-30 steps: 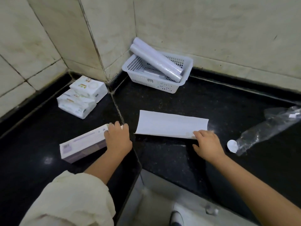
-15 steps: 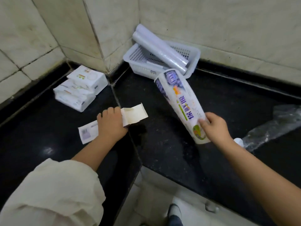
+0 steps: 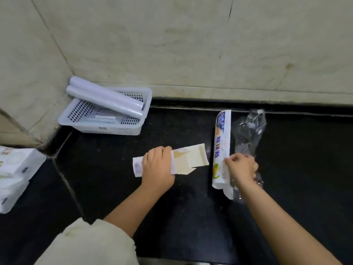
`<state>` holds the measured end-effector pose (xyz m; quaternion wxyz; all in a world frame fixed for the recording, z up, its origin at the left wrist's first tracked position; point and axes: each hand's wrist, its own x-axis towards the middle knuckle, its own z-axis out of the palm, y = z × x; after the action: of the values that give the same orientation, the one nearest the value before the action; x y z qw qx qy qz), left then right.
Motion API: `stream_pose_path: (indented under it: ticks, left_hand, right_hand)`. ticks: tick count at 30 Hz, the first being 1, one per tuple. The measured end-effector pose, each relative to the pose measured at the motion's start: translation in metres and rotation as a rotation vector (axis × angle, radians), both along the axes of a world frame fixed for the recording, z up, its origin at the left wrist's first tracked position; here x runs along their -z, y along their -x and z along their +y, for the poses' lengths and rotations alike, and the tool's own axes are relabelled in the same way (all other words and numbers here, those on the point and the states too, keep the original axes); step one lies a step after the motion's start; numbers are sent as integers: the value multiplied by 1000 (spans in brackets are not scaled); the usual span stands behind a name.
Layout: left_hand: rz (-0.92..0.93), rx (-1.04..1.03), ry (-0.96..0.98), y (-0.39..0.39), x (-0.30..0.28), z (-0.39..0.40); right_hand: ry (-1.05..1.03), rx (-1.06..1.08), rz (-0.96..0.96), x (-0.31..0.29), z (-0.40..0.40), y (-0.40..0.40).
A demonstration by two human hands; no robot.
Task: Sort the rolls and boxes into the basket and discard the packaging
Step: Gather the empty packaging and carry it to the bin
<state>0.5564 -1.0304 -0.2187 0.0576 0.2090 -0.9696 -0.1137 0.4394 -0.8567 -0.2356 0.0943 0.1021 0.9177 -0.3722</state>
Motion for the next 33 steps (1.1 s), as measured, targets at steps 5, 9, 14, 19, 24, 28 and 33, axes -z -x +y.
stream_pose_path:
  ticks: [5,9,14,19,24,28,33]
  left_hand:
    - [-51,72,52,34,-1,14]
    - [-66,134,102,61,-9,24]
    - [-45,197,93,95,-16,51]
    - [-87,260,83,115,-12,84]
    - [-73,307,60,134,-24,108]
    - [-66,376,-40,140,-46,139]
    - [0,591,-264,144,-82,223]
  right_hand:
    - [-201,17,126,17,31,12]
    - [-270,50,137,23,76,27]
    - [-318,-108,2,24,126,55]
    - [-467,-146,62,18,140,55]
    - [-297,-121,245,-5,150,46]
    - [-326,-96,363,-41,175,27]
    - [-422,98,396,-84,247,-15]
